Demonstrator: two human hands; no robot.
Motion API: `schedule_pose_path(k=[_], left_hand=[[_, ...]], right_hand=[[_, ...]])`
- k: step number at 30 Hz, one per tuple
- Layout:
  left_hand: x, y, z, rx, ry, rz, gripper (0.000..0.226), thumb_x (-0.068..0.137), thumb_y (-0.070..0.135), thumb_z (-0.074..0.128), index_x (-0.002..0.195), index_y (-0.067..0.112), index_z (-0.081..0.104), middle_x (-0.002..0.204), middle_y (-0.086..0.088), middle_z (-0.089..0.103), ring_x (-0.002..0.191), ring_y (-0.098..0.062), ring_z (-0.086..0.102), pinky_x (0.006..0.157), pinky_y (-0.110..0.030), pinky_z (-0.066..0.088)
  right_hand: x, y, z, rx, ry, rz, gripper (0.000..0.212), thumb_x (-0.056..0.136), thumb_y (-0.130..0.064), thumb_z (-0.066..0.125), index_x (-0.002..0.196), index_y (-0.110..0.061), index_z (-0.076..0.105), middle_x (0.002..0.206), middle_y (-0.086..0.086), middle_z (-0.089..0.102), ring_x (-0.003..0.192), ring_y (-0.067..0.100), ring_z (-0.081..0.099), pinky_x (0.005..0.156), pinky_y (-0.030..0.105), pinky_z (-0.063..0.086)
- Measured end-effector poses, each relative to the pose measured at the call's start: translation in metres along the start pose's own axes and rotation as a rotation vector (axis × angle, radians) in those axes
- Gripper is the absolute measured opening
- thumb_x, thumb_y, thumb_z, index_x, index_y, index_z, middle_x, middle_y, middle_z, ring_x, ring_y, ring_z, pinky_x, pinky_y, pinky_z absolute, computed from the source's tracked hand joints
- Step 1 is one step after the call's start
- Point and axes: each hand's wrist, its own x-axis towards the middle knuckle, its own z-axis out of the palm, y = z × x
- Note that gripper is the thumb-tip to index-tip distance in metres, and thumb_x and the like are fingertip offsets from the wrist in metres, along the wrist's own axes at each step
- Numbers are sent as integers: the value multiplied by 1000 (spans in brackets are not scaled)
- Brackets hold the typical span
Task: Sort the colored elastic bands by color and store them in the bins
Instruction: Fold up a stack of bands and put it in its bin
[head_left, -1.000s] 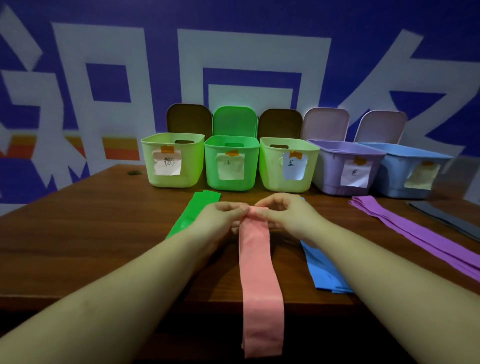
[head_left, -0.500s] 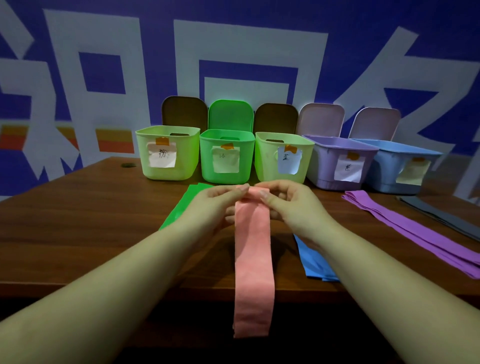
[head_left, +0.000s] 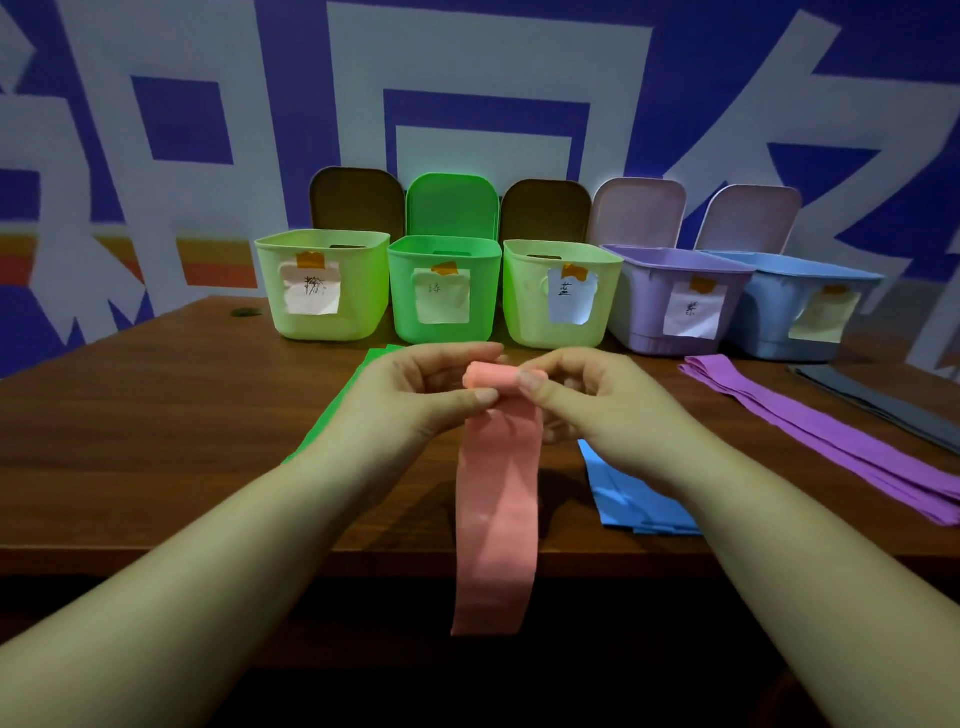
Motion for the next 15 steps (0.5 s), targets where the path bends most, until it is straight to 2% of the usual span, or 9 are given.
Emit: schedule_pose_path(k=[3,6,9,11,13,15], left_hand=[[-3,-2,2,-34,4,-6,36,72,-12,60,98,11,66,92,-4,74,87,-13,68,80,-23,54],[-7,-2,2,-159,13,-67,43,62,2,64,103,11,63,91,-7,73,80,-12,69,73,-22,56],[-12,-1,2,-109,-4,-121,38,64,21,64,100,10,65,81,-2,71,65,-7,65,60,-16,54],[-16,1,2,-65,-9,-131,32,68,24,62,95,8,67,71,0,69,56,-5,61,53,-14,50],[-18,2,1,-57,-5,-126,32,67,19,63,97,7,67,75,-4,71,62,-9,63,55,-16,51],[-20,5,0,-42,-8,-112,38,64,16,65,101,7,67,88,-9,73,75,-16,65,62,-20,53]], right_hand=[[-3,4,1,34,-12,-17,6,87,-14,61,90,-19,64,83,2,67,73,5,63,66,21,55],[-7,5,5,147,-1,-34,11,83,-9,63,93,-15,63,85,2,68,74,4,64,63,16,52],[-12,3,8,170,-1,-84,24,70,-14,69,93,-15,63,89,2,70,81,8,65,74,21,56],[-15,2,10,166,2,-112,25,67,-12,70,91,-17,64,88,-1,71,85,9,65,81,25,54],[-19,0,11,184,-4,-117,26,70,-3,70,91,-18,63,86,-1,71,85,10,66,81,25,55],[-22,-2,10,227,-15,-114,29,66,-6,71,92,-16,63,87,0,71,84,12,66,80,26,56]])
